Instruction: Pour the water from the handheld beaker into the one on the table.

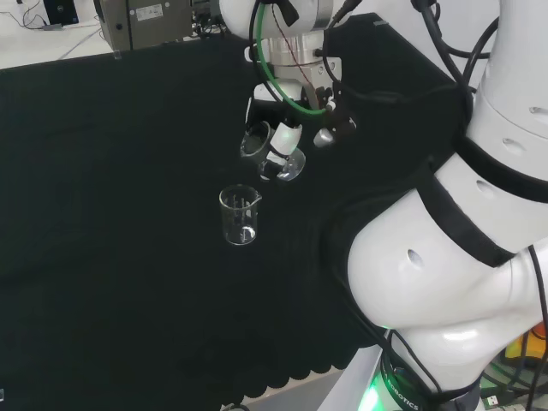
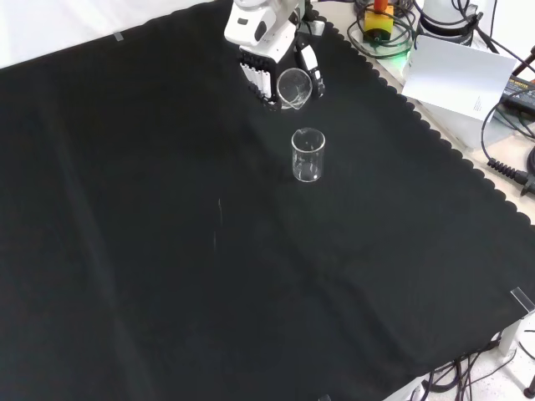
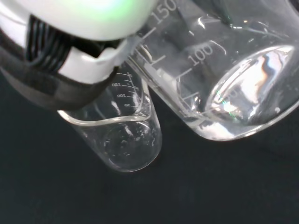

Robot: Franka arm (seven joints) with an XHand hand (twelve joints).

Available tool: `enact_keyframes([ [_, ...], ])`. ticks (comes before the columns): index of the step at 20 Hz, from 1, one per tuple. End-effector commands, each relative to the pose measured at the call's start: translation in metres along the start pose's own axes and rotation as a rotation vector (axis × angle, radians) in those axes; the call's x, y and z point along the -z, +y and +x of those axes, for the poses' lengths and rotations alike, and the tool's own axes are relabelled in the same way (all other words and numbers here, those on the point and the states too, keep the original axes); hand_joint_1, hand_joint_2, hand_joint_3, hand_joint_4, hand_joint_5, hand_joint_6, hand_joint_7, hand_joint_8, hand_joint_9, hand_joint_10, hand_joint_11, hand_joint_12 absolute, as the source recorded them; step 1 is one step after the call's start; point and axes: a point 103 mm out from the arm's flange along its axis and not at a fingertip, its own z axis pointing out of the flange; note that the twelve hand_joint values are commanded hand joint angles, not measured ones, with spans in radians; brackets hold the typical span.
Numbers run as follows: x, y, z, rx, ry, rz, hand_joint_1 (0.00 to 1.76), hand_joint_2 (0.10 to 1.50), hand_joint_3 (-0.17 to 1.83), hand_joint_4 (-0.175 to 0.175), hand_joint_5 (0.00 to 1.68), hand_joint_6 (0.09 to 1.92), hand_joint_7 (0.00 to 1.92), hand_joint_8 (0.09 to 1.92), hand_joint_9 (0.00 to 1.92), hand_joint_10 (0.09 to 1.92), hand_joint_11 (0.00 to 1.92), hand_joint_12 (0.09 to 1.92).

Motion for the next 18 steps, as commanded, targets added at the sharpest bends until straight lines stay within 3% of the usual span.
enact_keyframes([
  [1,-0.026,0.001,0.004,-0.051,-0.137,0.202,1.17,0.61,0.72,0.080,1.32,0.61,1.67,0.39,1.83,0.09,1.50,0.54],
  [18,-0.038,0.003,0.008,-0.027,-0.145,0.243,1.17,0.60,0.73,0.091,1.33,0.61,1.68,0.38,1.84,0.09,1.49,0.54],
])
